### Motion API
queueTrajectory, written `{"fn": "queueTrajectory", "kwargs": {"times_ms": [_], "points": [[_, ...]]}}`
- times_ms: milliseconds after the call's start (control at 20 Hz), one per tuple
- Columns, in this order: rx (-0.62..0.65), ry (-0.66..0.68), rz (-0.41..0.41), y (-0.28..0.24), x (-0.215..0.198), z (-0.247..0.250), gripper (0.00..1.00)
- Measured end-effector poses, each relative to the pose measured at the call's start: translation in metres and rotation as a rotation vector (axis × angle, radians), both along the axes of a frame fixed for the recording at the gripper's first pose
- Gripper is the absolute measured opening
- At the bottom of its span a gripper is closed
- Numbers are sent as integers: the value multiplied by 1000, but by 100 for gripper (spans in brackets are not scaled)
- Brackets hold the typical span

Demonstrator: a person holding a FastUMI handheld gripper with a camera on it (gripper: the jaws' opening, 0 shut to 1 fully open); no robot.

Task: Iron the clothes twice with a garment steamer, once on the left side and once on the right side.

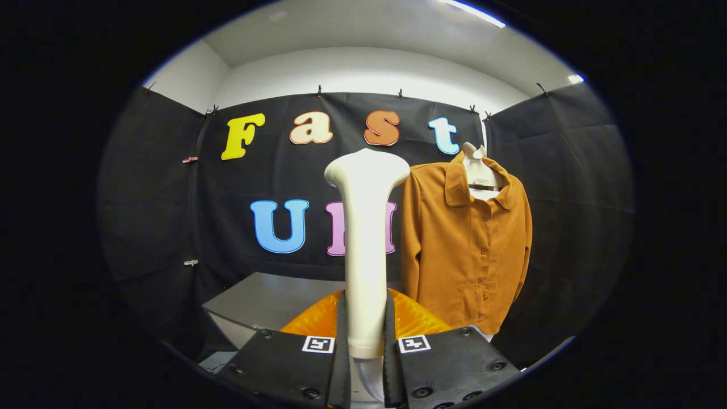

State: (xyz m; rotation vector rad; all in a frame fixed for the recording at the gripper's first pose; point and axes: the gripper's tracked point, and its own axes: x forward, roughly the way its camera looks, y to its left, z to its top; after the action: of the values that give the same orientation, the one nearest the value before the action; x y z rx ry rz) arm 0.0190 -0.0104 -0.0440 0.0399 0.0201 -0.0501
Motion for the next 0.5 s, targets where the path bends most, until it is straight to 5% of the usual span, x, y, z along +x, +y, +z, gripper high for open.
{"fn": "queueTrajectory", "kwargs": {"times_ms": [500], "points": [[46, 10, -30, 10, 23, -14, 26]]}}
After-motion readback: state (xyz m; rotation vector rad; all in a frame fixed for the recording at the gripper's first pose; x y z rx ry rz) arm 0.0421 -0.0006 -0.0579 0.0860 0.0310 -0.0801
